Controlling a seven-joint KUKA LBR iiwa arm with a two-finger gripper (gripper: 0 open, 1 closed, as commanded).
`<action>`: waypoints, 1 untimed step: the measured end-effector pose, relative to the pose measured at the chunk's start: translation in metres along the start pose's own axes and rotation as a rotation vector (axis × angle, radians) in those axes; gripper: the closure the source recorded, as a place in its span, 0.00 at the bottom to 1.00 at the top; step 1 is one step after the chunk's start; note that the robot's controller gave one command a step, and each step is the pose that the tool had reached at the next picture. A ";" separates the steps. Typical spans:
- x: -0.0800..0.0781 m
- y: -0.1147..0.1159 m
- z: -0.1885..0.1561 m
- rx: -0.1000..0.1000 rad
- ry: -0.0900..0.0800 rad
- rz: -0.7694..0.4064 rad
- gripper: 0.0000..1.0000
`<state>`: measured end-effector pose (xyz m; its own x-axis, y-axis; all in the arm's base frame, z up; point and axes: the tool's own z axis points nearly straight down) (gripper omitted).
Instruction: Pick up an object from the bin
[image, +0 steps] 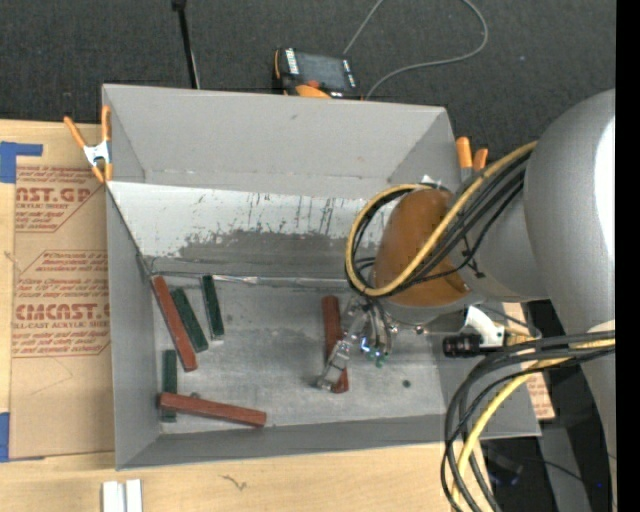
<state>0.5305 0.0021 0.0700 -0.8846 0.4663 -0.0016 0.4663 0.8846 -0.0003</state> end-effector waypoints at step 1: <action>-0.026 -0.018 0.000 -0.001 0.000 -0.664 0.00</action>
Offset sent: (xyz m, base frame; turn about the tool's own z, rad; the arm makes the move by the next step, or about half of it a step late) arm 0.0140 -0.0283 0.0000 -0.6637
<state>0.5448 -0.0261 0.0697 -0.9840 -0.1781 -0.0018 -0.1781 0.9840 -0.0004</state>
